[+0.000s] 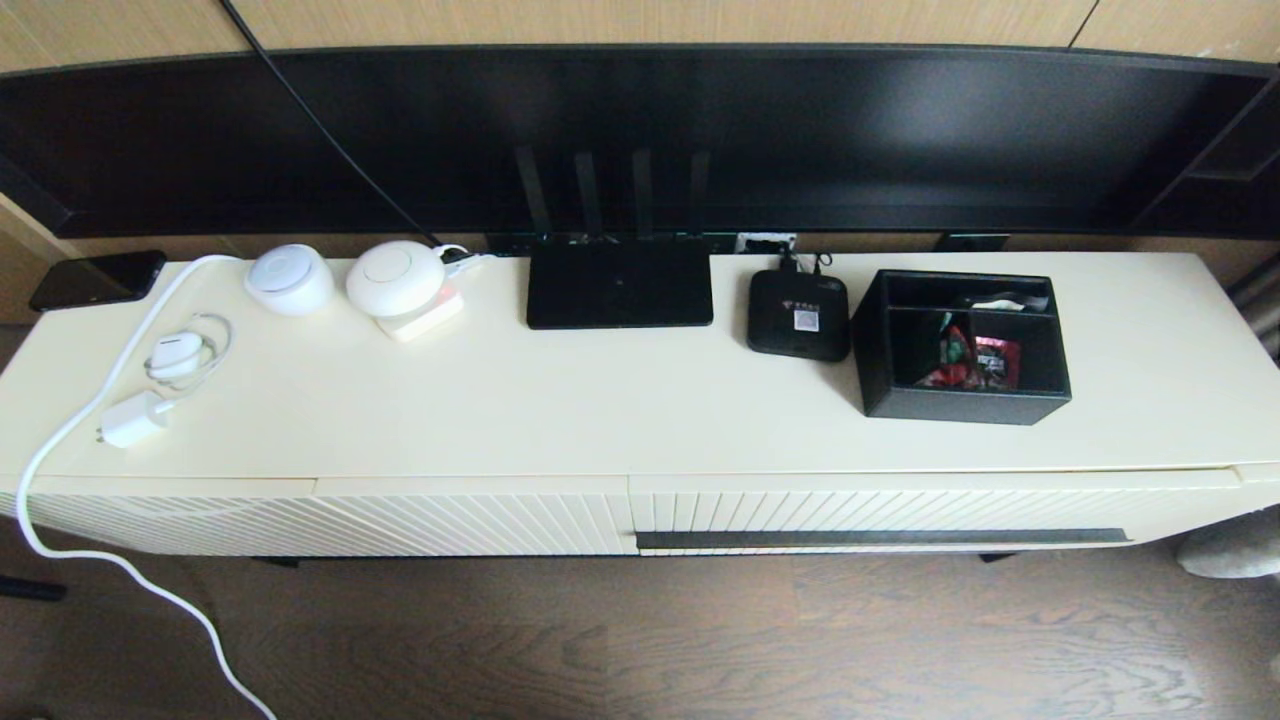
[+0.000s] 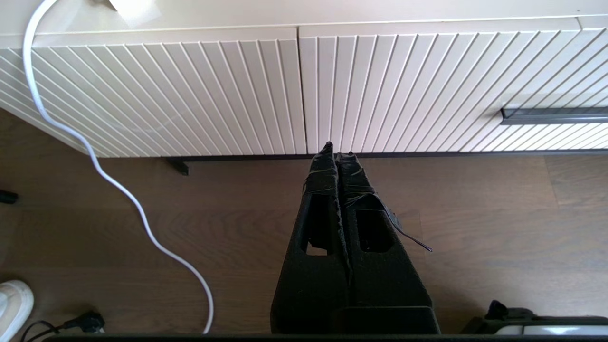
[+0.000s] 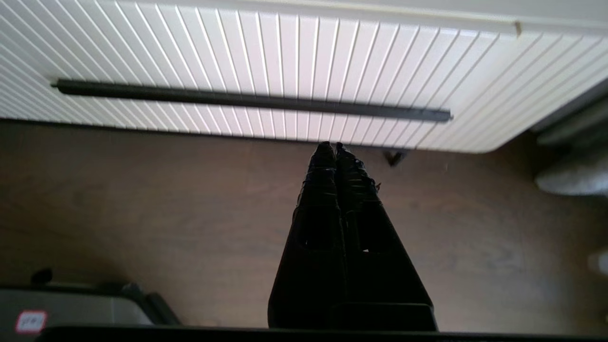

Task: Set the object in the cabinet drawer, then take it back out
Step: Open the drawer

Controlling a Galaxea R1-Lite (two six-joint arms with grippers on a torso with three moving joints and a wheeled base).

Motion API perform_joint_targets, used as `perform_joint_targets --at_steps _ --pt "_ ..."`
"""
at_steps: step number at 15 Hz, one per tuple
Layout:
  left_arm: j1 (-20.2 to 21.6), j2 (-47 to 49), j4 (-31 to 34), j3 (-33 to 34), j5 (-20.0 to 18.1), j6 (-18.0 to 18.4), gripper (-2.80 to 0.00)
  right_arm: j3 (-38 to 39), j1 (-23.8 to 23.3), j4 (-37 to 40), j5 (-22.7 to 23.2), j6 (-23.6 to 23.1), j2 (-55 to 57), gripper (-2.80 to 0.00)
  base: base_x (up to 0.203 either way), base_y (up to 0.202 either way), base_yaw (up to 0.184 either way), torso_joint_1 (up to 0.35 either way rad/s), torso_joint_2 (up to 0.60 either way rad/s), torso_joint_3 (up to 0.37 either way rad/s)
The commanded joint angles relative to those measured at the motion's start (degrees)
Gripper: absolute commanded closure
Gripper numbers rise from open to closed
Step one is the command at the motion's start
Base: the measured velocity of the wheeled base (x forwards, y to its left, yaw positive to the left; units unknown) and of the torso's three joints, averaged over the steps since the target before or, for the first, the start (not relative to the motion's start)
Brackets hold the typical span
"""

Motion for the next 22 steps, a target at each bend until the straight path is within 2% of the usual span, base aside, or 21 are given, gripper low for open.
perform_joint_targets --at_steps 1,4,7,9,13,15,19,22 --pt "0.00 0.09 0.02 0.01 0.01 0.01 0.00 -3.24 0.01 0.50 0.01 0.20 0.91 0.00 0.000 0.000 0.000 0.000 0.00 0.000" --pt "0.00 0.09 0.02 0.01 0.01 0.01 0.00 -13.94 0.37 3.98 0.02 4.04 12.18 0.00 0.000 0.000 0.000 0.000 0.00 0.000" --pt "0.00 0.09 0.02 0.01 0.01 0.01 0.00 -29.46 0.98 5.13 -0.45 5.72 25.18 0.00 0.000 0.000 0.000 0.000 0.00 0.000" --pt "0.00 0.00 0.02 0.01 0.01 0.01 0.00 -34.89 1.15 5.46 -0.51 1.38 31.58 0.00 0.000 0.000 0.000 0.000 0.00 0.000" --pt "0.00 0.00 0.02 0.01 0.01 0.01 0.00 -40.28 1.28 6.52 0.41 -7.16 41.38 0.00 0.000 0.000 0.000 0.000 0.00 0.000" --pt "0.00 0.04 0.02 0.01 0.01 0.01 0.00 -43.44 1.31 7.15 1.55 -14.98 45.73 0.00 0.000 0.000 0.000 0.000 0.00 0.000" --pt "0.00 0.09 0.02 0.01 0.01 0.01 0.00 -44.15 1.40 7.08 3.23 -36.03 50.95 0.00 0.000 0.000 0.000 0.000 0.00 0.000" --pt "0.00 0.09 0.02 0.01 0.01 0.01 0.00 -44.04 3.58 6.81 3.12 -51.20 55.10 0.00 0.000 0.000 0.000 0.000 0.00 0.000"
